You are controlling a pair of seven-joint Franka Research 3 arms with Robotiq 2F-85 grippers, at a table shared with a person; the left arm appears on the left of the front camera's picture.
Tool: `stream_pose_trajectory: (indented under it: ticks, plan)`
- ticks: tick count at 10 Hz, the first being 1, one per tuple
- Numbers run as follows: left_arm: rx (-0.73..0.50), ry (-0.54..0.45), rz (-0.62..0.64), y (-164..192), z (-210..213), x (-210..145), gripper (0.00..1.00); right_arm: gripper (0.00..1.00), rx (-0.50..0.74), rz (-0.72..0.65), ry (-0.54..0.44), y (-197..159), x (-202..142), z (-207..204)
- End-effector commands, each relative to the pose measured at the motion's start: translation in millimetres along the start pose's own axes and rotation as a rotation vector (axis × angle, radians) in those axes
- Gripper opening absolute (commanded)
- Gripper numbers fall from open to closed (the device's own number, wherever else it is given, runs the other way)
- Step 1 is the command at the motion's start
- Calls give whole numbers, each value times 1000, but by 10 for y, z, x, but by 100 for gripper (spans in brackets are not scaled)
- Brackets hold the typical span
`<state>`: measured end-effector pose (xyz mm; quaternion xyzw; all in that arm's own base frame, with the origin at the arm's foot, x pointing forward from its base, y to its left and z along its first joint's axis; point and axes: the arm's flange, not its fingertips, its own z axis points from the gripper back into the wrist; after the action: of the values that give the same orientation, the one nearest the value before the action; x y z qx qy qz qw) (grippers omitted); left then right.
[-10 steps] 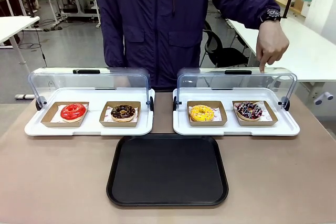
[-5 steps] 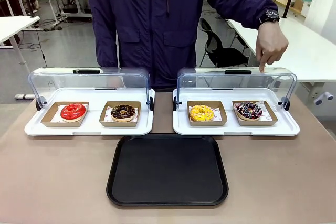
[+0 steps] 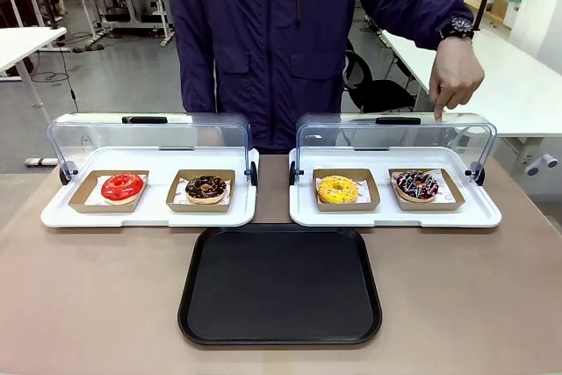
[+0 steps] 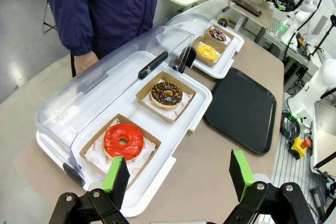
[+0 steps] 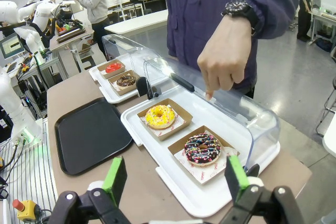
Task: Move the fourth donut from the left to the tray.
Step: Pick up the Paper togo box containing the Donut indicated by the person and place it on the Handle tray.
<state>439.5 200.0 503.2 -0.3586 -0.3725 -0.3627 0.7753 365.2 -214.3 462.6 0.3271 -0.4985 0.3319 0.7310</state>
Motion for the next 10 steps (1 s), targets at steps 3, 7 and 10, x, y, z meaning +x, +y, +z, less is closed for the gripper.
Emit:
stream_pose_trajectory:
  ticks: [3,7,10]
  plan:
    - [-6,-9,-2,-4,6,-1,100,100,58,118,260,-73,502,-497]
    - [-6,-9,-2,-4,6,-1,100,100,163,354,634,163,490,-1313]
    - [-6,-9,-2,-4,6,-1,100,100,156,540,814,383,75,-1864]
